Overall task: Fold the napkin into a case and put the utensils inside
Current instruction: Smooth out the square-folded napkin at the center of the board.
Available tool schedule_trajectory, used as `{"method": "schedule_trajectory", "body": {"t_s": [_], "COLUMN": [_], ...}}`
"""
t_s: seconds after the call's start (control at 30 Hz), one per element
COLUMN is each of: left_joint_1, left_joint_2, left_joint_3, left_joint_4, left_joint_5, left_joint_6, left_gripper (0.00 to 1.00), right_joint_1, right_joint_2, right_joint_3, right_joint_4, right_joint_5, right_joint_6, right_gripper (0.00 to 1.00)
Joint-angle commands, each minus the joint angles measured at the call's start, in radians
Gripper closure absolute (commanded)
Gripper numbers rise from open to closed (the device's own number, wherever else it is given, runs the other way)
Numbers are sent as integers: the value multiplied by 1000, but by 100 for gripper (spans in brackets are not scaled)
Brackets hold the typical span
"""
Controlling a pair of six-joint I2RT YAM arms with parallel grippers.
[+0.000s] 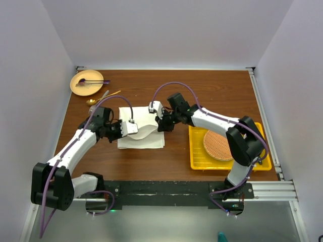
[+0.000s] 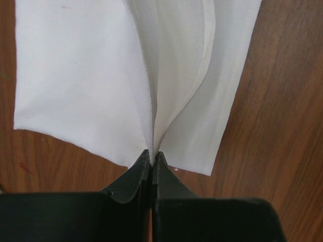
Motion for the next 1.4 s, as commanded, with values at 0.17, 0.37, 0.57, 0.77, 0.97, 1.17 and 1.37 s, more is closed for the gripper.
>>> {"method": "schedule_trajectory", "body": {"t_s": [0.17, 0.37, 0.57, 0.77, 0.97, 1.17, 1.37], "left_joint_1": [9, 55, 124, 124, 130, 136, 173], "left_joint_2": [46, 29, -1, 92, 281, 427, 571], "left_joint_3": [-68, 46, 192, 163, 175, 218, 211], "left_joint_4": [-5, -123, -142, 65, -25, -128, -105], "left_joint_5": [7, 82, 242, 351, 391, 250, 130], "left_joint_6": [64, 40, -149, -537, -504, -390, -347], "left_gripper": [87, 56, 42, 52, 80, 81, 78], "right_joint_1": [20, 15, -83, -117, -112, -112, -115], "right_joint_2": [31, 7, 22, 191, 283, 361, 439], "right_joint_3": [-4, 109, 266, 358, 363, 323, 321], "right_joint_4": [-21, -218, -332, -252, -181, -216, -255], "right_joint_5": [-26, -95, -215, -284, -301, -257, -230], "right_joint_6": [-56, -76, 100, 335, 443, 447, 435], "right_gripper": [100, 33, 19, 32, 40, 40, 41]}}
